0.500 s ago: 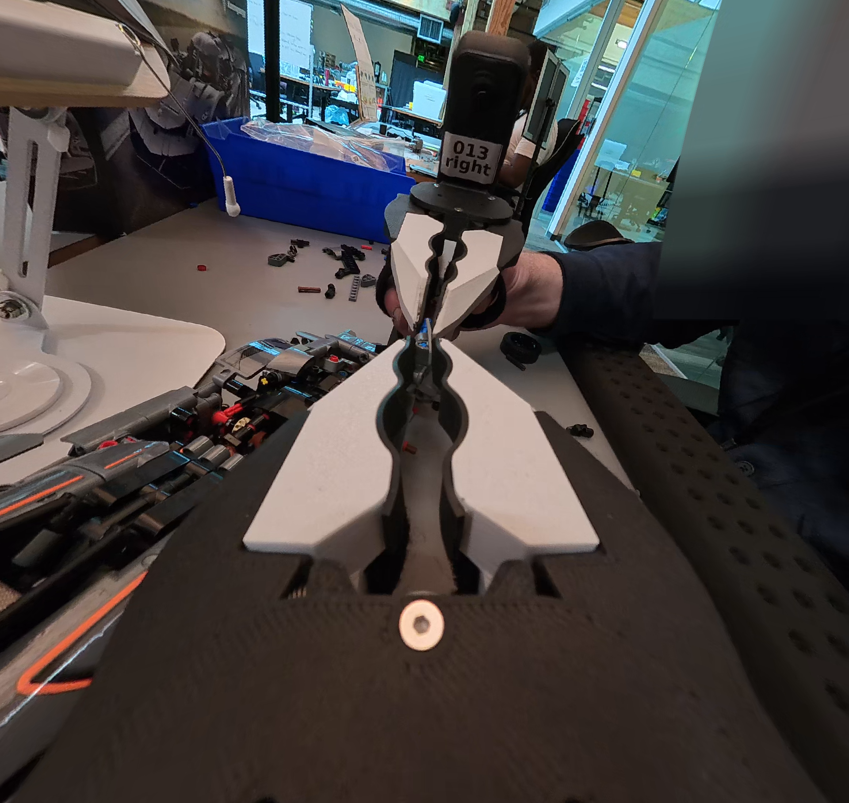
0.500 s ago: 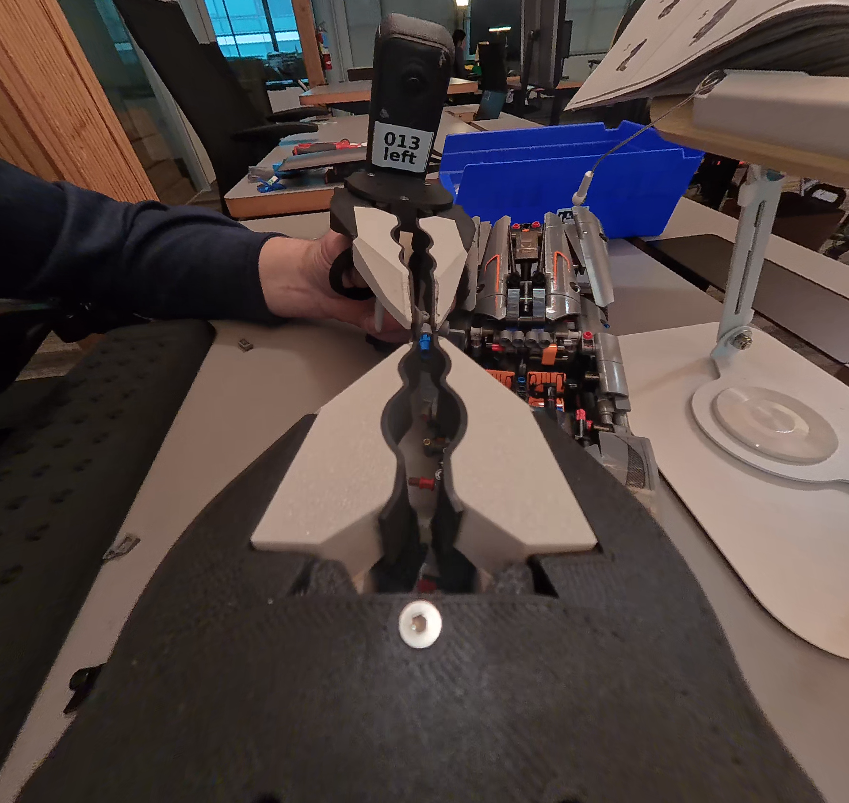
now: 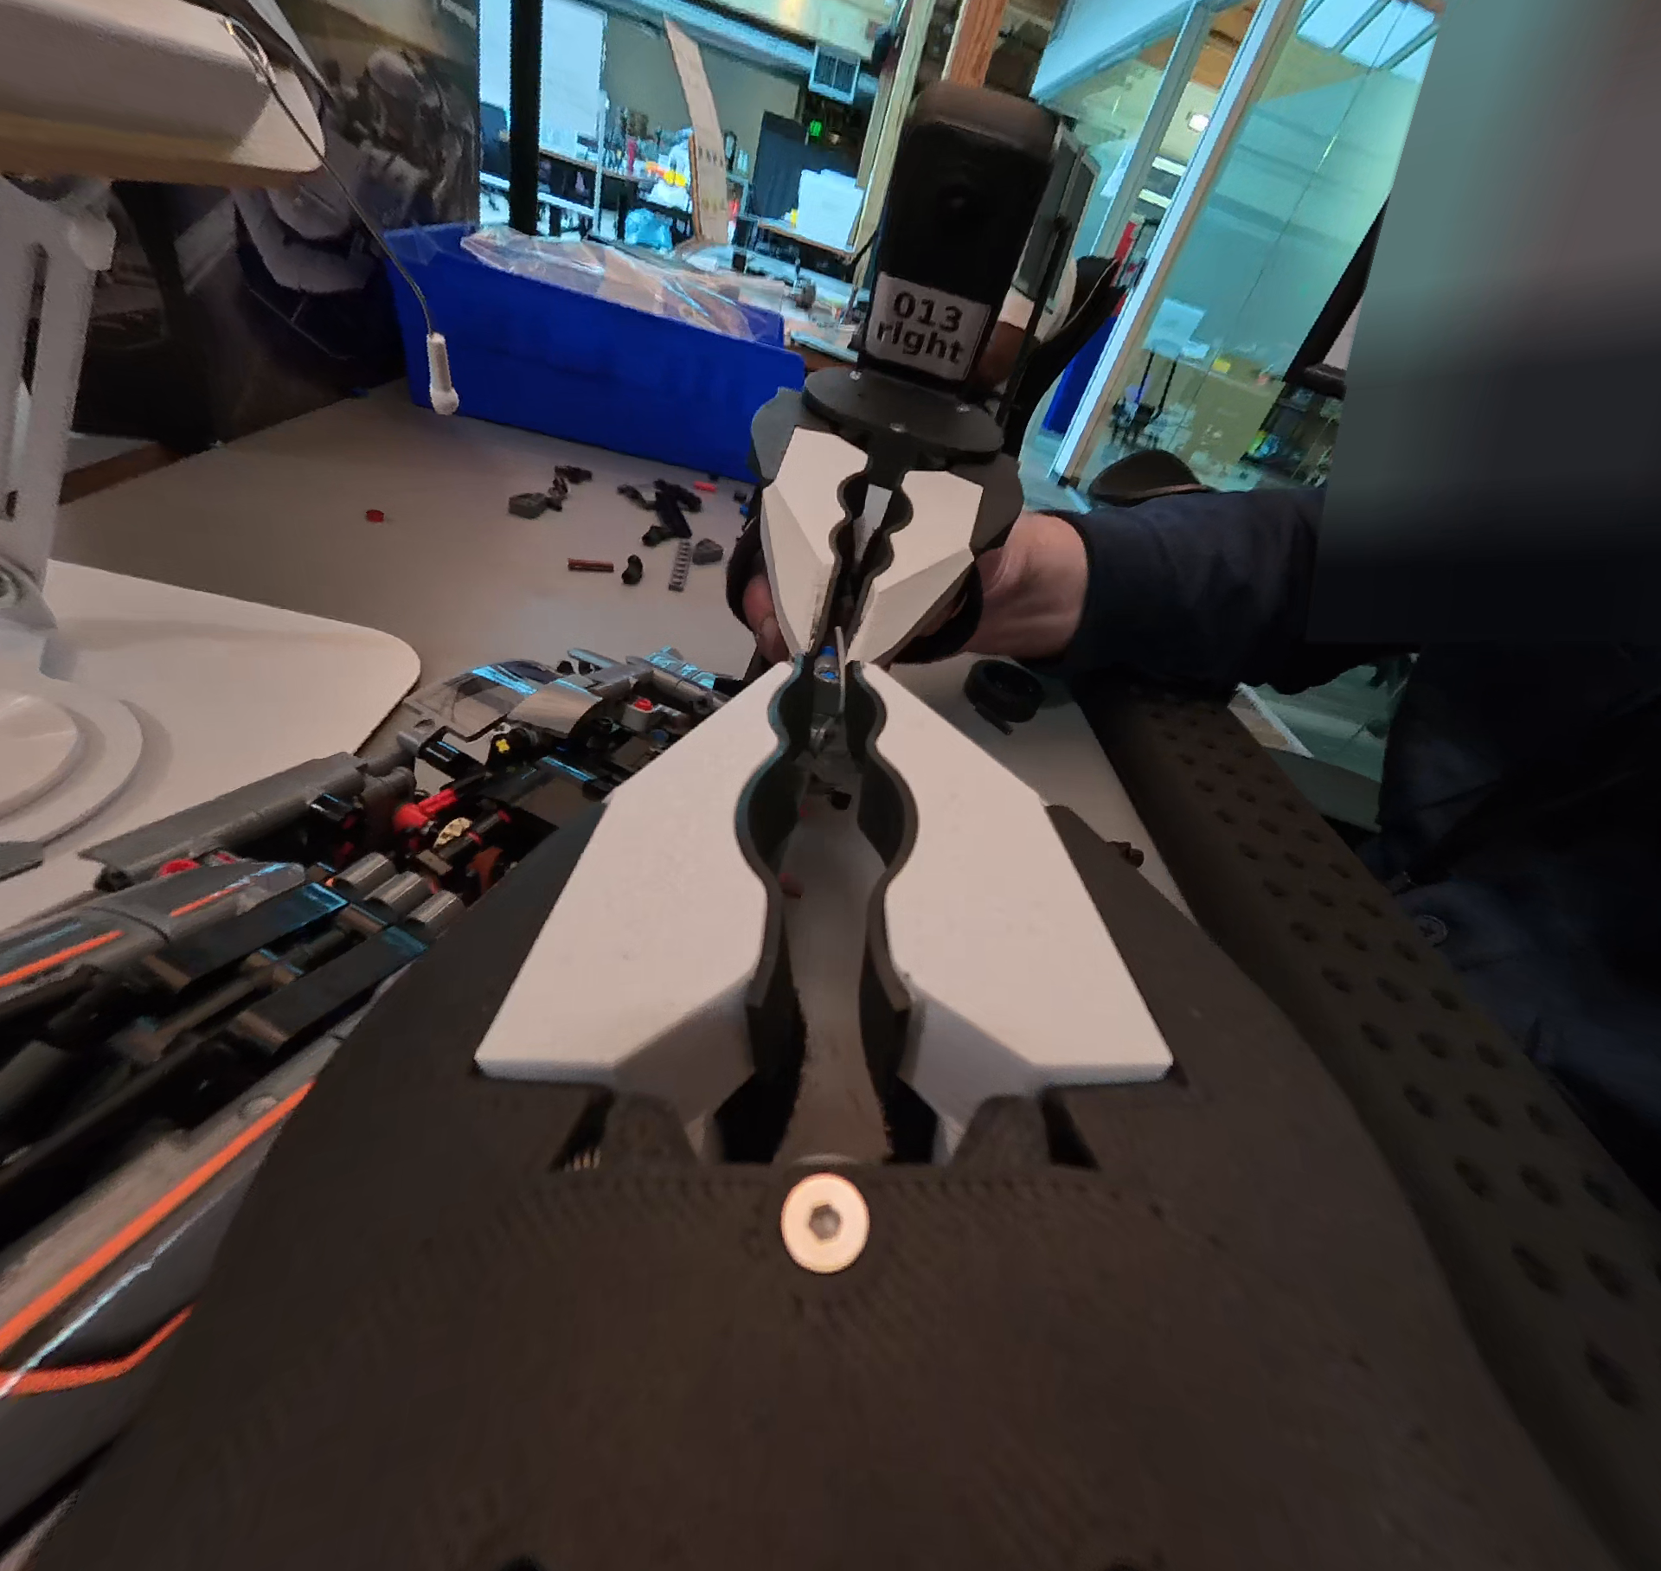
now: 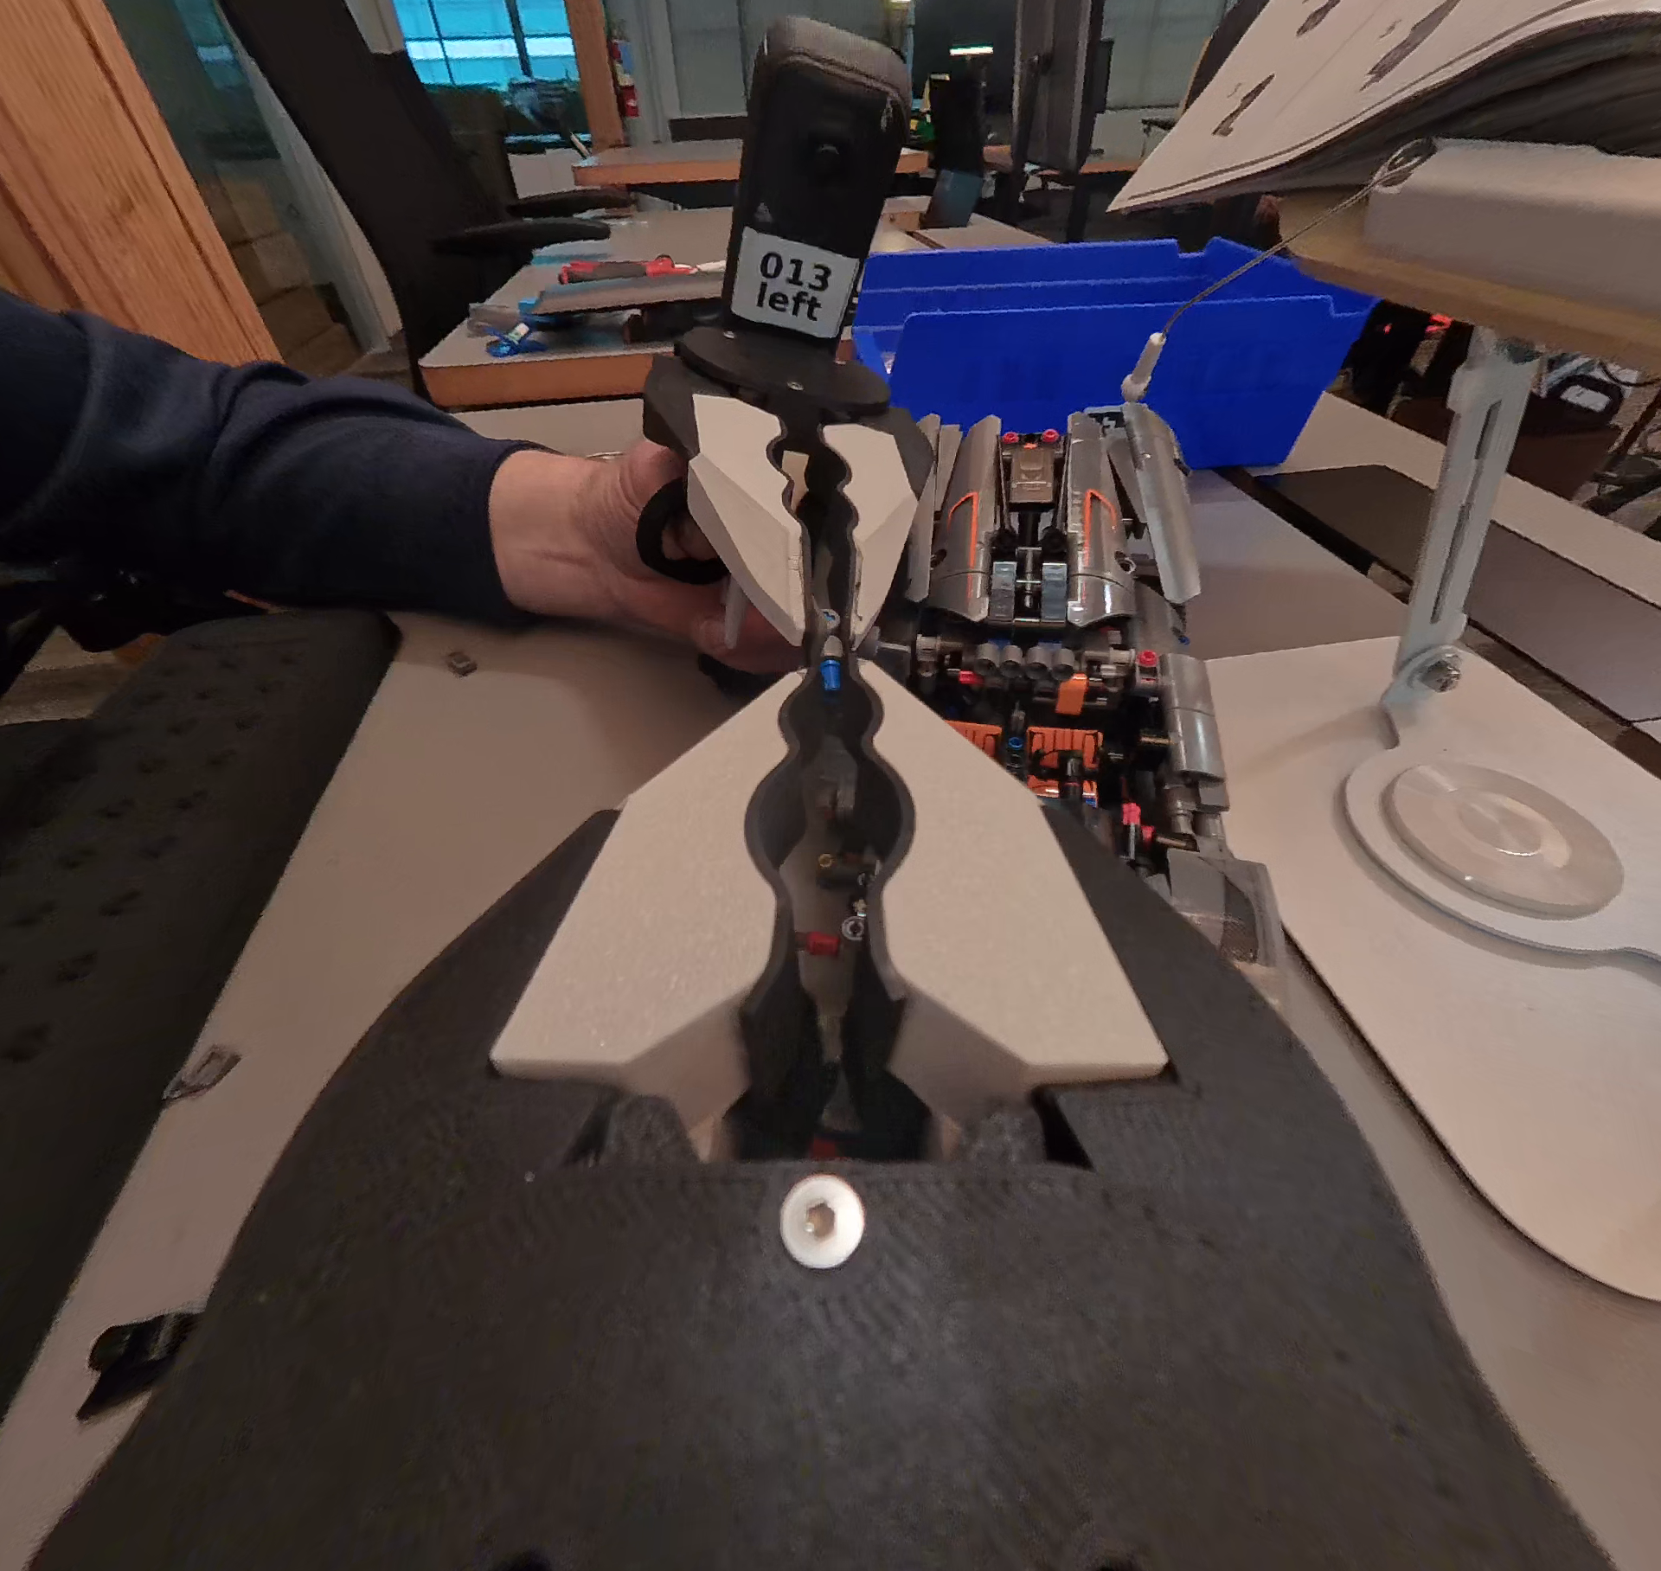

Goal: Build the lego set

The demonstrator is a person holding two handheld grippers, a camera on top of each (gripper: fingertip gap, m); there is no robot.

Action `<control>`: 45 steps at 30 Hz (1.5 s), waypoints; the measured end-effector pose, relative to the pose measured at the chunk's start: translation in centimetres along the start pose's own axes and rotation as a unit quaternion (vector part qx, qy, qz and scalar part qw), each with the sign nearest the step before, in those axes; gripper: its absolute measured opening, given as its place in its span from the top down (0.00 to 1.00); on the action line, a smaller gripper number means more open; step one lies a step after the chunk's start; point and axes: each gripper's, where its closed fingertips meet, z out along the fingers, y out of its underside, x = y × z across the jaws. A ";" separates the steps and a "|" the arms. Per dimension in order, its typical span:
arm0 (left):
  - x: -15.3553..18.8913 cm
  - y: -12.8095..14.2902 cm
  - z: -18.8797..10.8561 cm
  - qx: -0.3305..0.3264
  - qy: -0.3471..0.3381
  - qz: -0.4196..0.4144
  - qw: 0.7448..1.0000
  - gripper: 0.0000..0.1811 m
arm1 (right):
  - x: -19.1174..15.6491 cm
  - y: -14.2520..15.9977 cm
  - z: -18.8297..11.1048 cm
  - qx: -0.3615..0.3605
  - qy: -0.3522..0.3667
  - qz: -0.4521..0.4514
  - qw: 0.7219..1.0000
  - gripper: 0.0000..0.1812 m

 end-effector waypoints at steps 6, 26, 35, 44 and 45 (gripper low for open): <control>0.1 0.0 -0.2 0.000 0.004 0.003 1.000 0.98 | -0.1 0.0 0.2 -0.017 0.003 0.003 1.000 0.99; 0.2 0.1 0.1 -0.023 -0.013 0.037 0.999 0.98 | 0.4 0.6 -1.1 -0.076 0.018 0.043 0.996 1.00; 0.3 0.1 0.1 -0.023 -0.015 0.046 0.999 0.98 | 0.1 0.3 -0.9 -0.074 0.017 0.041 0.996 1.00; 0.2 0.2 0.2 -0.024 -0.025 0.056 0.998 0.98 | 0.2 0.4 -0.9 -0.079 0.025 0.048 0.995 1.00; 0.1 0.1 0.2 -0.025 -0.024 0.054 0.998 0.98 | 0.3 0.3 -0.9 -0.078 0.026 0.048 0.995 1.00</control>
